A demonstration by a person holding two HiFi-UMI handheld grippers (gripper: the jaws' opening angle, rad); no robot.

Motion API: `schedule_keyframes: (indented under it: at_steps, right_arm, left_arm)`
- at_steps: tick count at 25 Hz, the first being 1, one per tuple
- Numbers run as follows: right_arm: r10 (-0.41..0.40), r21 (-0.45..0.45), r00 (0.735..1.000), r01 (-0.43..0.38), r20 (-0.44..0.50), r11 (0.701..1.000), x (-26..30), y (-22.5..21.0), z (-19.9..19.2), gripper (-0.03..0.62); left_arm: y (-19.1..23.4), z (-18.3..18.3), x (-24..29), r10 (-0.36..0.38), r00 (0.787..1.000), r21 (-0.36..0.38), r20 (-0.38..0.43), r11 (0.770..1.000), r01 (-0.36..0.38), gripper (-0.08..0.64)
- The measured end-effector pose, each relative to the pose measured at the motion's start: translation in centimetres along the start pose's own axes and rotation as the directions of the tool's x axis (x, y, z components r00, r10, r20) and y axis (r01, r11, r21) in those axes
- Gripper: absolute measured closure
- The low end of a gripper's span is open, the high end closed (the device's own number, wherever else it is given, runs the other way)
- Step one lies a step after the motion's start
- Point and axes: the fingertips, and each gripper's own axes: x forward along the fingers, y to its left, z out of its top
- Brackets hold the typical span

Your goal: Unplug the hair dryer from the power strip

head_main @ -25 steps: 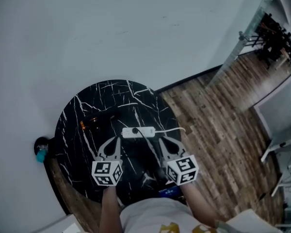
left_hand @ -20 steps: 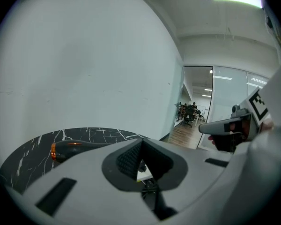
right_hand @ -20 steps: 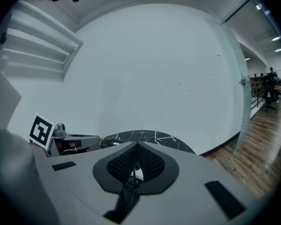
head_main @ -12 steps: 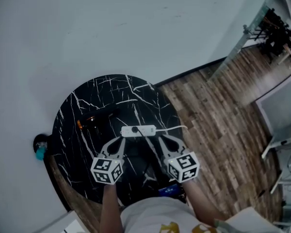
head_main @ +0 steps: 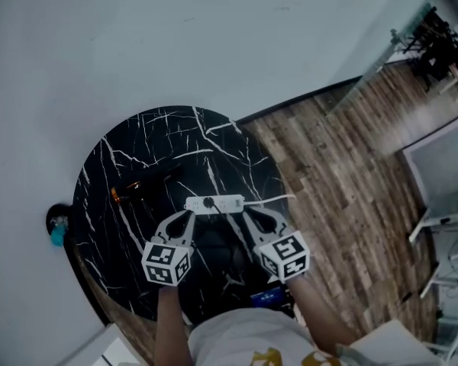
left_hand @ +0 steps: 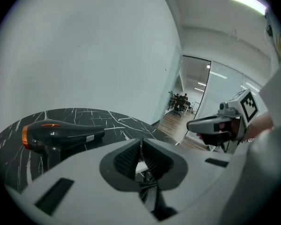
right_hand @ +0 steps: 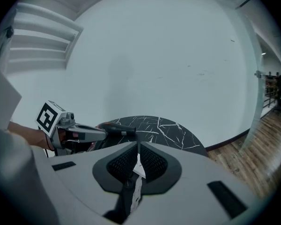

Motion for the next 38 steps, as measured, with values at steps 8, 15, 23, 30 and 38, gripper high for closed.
schedule_keyframes:
  at_steps: [8, 15, 23, 30, 38]
  right_arm:
    - [0.046, -0.076, 0.996, -0.052, -0.078, 0.996, 2.8, -0.7, -1.1, 0.539]
    - [0.101, -0.102, 0.987, -0.114, -0.122, 0.988, 5.6, -0.5, -2.5, 0.479]
    - [0.146, -0.277, 0.942, -0.234, -0.303, 0.932, 7.9, -0.2, -5.6, 0.388]
    - [0.106, -0.451, 0.896, -0.316, -0.431, 0.835, 9.6, 0.4, -8.7, 0.351]
    - [0.099, -0.484, 0.881, -0.345, -0.464, 0.804, 10.4, 0.3, -8.9, 0.348]
  left_arm:
    - [0.3, -1.5, 2.8, -0.013, 0.992, 0.116, -0.128, 0.993, 0.028, 0.560]
    - [1.0, -1.9, 4.5, -0.048, 0.984, 0.127, -0.171, 0.989, 0.071, 0.518]
    - [0.9, -3.3, 6.1, -0.089, 0.960, 0.222, -0.266, 0.963, 0.150, 0.465]
    - [0.7, -4.0, 7.5, -0.111, 0.932, 0.308, -0.345, 0.924, 0.225, 0.454]
    - [0.1, -4.6, 7.6, -0.178, 0.859, 0.355, -0.480, 0.856, 0.376, 0.454]
